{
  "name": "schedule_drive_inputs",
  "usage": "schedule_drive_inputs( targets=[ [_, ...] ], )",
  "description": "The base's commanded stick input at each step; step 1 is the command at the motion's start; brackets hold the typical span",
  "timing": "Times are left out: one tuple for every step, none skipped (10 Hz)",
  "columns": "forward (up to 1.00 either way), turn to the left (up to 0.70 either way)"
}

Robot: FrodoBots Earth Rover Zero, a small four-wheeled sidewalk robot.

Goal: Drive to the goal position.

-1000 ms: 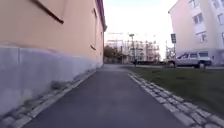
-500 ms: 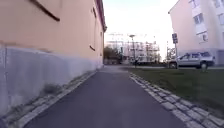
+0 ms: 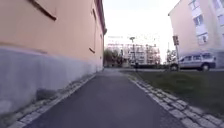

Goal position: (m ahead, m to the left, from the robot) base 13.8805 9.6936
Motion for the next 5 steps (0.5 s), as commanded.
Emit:
schedule_drive_inputs(
  targets=[
    [0.50, 0.00],
    [0.50, 0.00],
    [0.50, 0.00],
    [0.50, 0.00],
    [0.50, 0.00]
  ],
)
